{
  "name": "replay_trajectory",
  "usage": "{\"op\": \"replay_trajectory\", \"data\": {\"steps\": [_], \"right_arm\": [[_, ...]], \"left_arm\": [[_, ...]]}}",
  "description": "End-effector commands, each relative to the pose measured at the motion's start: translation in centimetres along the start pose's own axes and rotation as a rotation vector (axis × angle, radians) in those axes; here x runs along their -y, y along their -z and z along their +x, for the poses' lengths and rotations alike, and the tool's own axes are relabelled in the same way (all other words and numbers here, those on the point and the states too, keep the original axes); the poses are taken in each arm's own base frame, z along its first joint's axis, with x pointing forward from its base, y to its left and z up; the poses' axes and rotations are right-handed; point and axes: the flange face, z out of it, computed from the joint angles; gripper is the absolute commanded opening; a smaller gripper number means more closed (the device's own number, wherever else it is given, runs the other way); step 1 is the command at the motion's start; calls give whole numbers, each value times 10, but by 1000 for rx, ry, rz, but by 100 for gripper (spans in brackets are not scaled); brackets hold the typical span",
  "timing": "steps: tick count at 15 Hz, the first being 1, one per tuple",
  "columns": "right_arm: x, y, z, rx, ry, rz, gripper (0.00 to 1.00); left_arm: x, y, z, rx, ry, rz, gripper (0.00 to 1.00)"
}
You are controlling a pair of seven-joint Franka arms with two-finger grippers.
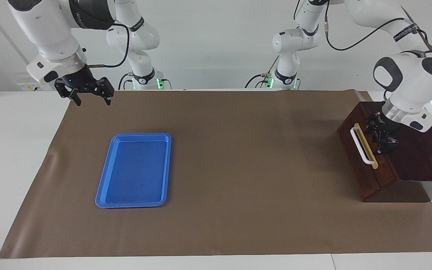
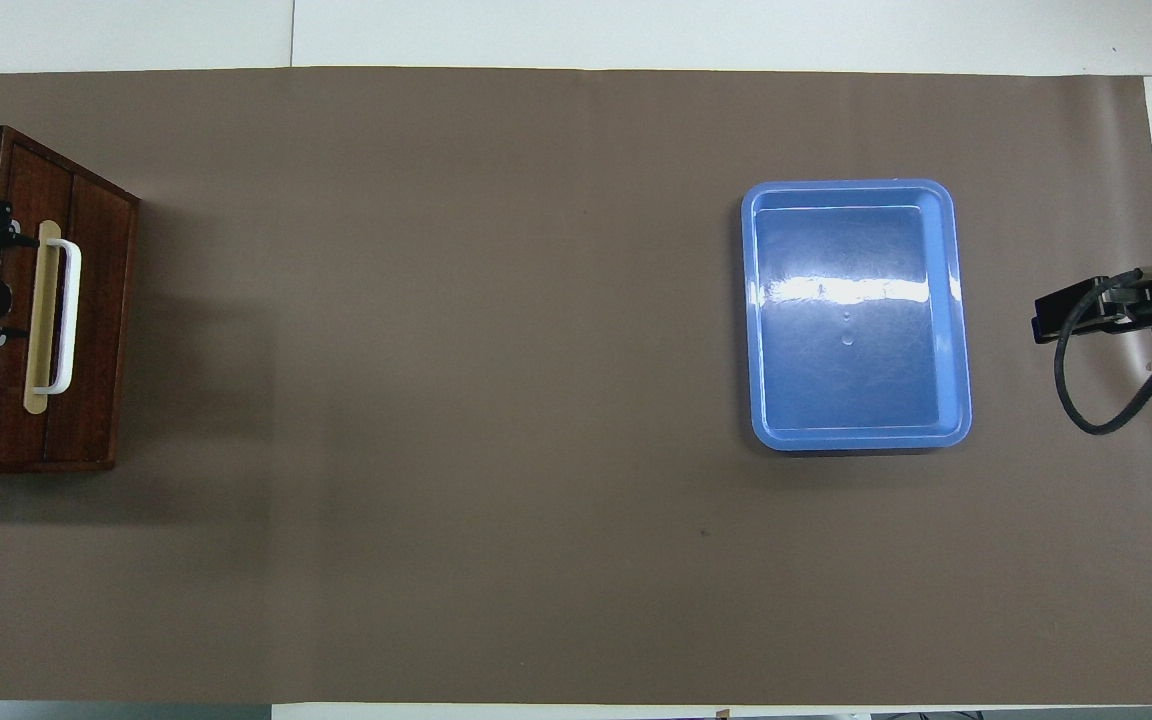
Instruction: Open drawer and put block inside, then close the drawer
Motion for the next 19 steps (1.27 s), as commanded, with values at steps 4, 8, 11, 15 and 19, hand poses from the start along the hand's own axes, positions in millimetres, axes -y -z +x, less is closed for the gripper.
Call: {"op": "replay_trajectory", "data": {"steps": [4,8,11,15,19], "right_arm": [[-2,0,-7,-1,-15,-5,100],[-2,0,-7,-1,-15,-5,100],[-2,0,-7,-1,-15,-5,100],[-2,0,-7,-1,-15,-5,100],[-2,0,-7,-1,-15,-5,100]], "left_arm": [[0,42,-9,-3,-339,31,100],[14,90,-57,20,-593,37,100],[31,110,-79,73,-759,67,100],[40,115,-103,131,-1119,104,100],[25,124,-101,152,-1337,71,100]]}}
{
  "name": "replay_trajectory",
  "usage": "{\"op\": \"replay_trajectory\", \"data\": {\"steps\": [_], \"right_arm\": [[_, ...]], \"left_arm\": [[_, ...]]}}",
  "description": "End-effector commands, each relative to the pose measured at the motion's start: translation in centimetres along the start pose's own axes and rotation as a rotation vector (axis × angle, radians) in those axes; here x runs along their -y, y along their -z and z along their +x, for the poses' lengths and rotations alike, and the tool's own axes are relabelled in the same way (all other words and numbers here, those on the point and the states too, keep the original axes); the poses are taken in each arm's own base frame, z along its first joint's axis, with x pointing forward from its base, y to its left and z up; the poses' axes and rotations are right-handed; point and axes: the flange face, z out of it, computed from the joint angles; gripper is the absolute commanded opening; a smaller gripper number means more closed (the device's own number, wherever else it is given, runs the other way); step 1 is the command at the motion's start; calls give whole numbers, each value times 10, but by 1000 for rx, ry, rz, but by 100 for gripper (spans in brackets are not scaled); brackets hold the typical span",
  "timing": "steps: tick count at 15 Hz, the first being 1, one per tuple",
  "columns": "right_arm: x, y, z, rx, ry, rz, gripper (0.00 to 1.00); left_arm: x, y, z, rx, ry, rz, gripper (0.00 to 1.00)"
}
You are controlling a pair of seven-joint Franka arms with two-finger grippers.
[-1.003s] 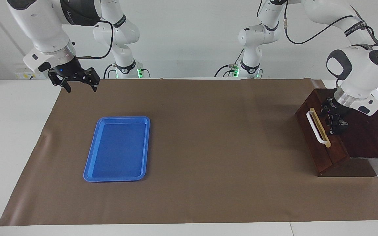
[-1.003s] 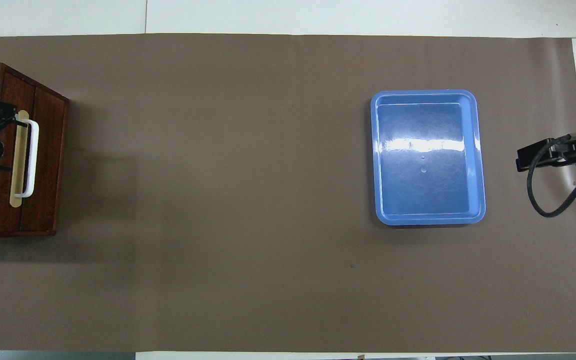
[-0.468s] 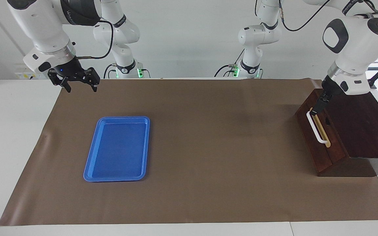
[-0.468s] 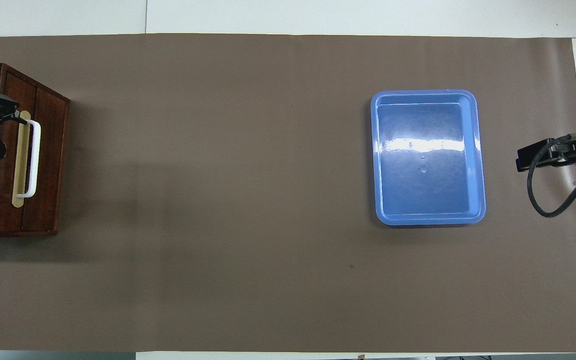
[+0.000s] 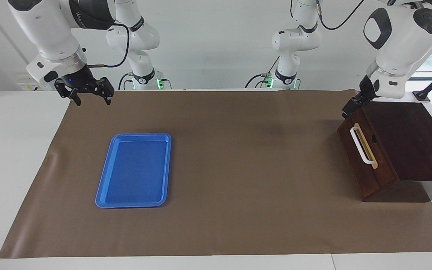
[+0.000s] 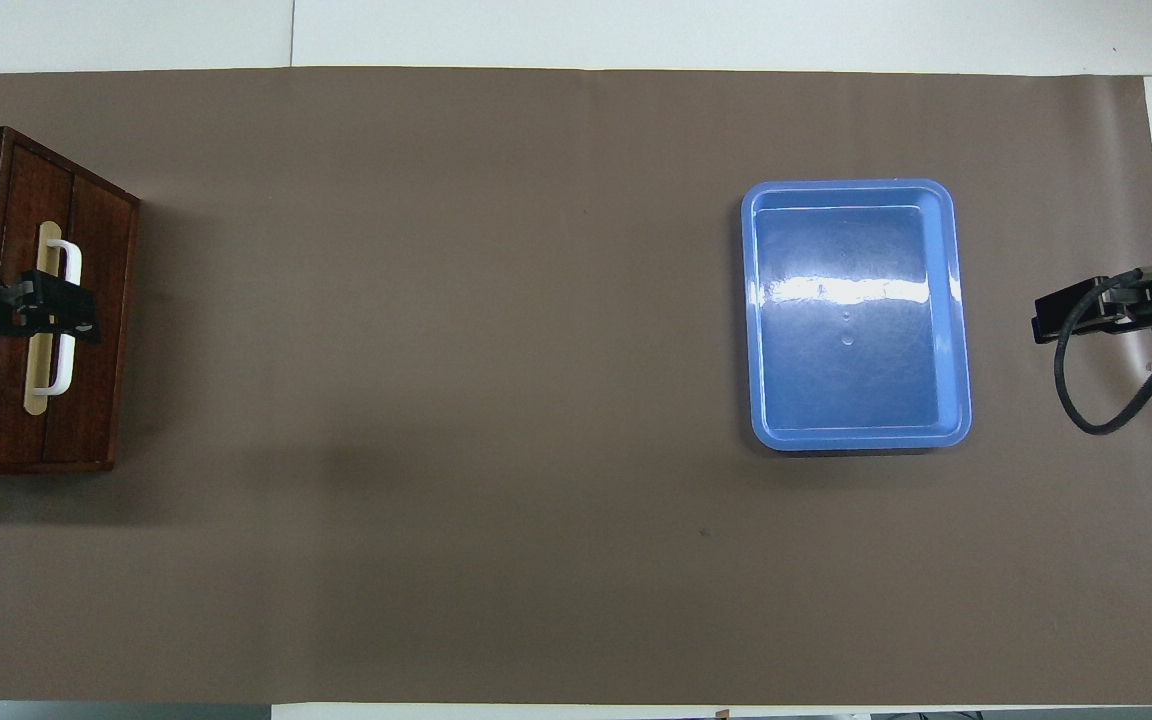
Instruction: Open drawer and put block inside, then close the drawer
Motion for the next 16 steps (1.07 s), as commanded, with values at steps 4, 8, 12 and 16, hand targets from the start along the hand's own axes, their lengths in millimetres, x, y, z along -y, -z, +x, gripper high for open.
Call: {"op": "replay_trajectory", "data": {"steps": [4,8,12,16], "right_arm": [[-2,0,-6,-1,-15,-5,100],[-2,0,-6,-1,-15,-5,100],[-2,0,-6,-1,-15,-5,100],[-2,0,-6,-1,-15,-5,100]], "left_arm": [[-7,15,1,2,-146,-13,100],[-5,17,-4,19,-213,-13,100],[-6,26,-2,3,-214,-16,100],[-7,28,-2,-12,-216,-21,100]]}}
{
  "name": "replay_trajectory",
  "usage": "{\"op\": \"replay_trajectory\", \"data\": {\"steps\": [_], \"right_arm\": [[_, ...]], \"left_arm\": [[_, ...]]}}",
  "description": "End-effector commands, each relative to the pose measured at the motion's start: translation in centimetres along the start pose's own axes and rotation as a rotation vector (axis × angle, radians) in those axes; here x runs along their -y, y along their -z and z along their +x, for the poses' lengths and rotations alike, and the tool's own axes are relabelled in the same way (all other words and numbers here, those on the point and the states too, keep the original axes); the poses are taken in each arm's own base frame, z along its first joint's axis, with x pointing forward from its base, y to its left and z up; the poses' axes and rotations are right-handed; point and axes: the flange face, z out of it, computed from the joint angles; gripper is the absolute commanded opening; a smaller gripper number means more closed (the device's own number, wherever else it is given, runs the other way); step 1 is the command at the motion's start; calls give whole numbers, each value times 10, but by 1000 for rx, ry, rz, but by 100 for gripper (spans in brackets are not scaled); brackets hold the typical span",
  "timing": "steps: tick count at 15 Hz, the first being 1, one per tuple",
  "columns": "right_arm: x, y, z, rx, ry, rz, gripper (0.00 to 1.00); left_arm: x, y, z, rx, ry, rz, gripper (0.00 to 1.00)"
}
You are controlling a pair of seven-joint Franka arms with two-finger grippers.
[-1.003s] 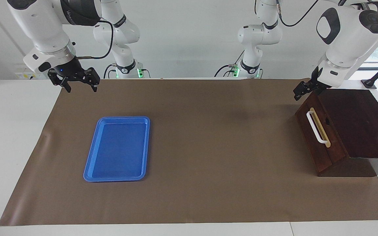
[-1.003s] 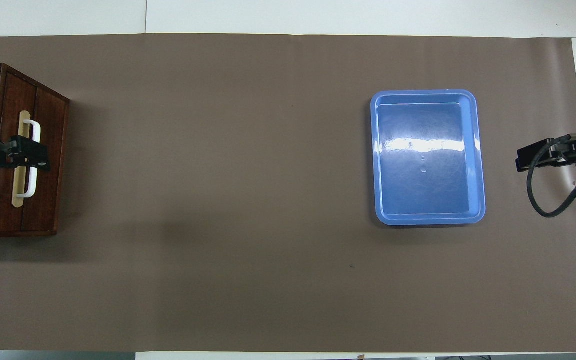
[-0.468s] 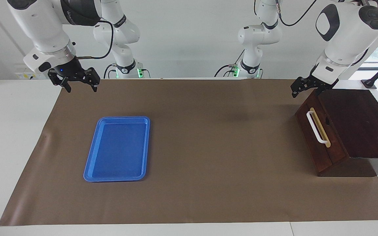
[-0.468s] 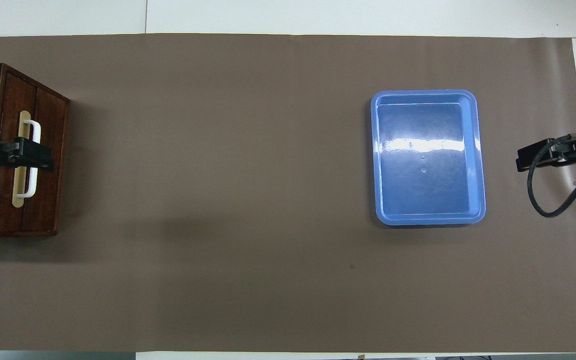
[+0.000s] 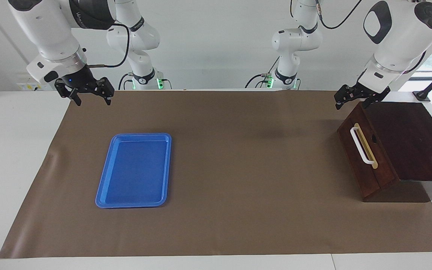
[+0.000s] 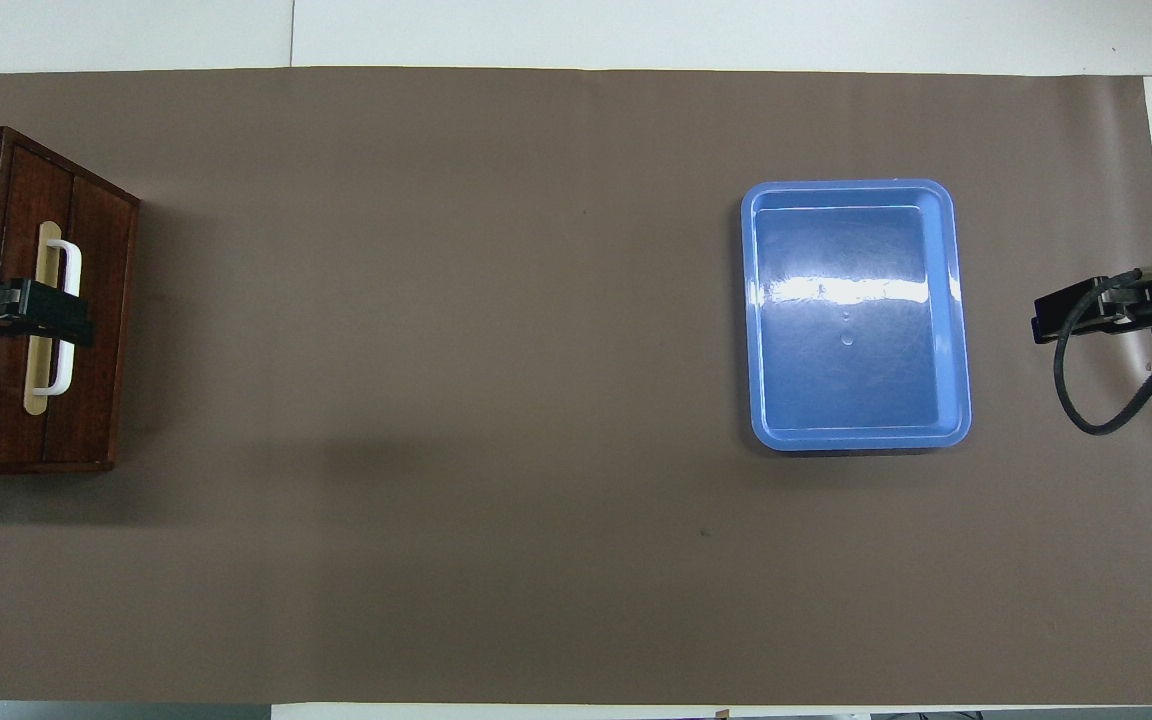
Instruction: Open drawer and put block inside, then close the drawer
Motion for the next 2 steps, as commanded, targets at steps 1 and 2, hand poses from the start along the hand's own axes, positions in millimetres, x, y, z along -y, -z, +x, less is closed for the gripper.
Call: {"op": "replay_trajectory", "data": {"steps": [1,2], "right_arm": [[-2,0,-6,-1,-15,-5,100],[-2,0,-6,-1,-15,-5,100]], "left_arm": [[0,6,2,-5,-12,-15,100],[0,6,2,-9,-12,-15,100]]}}
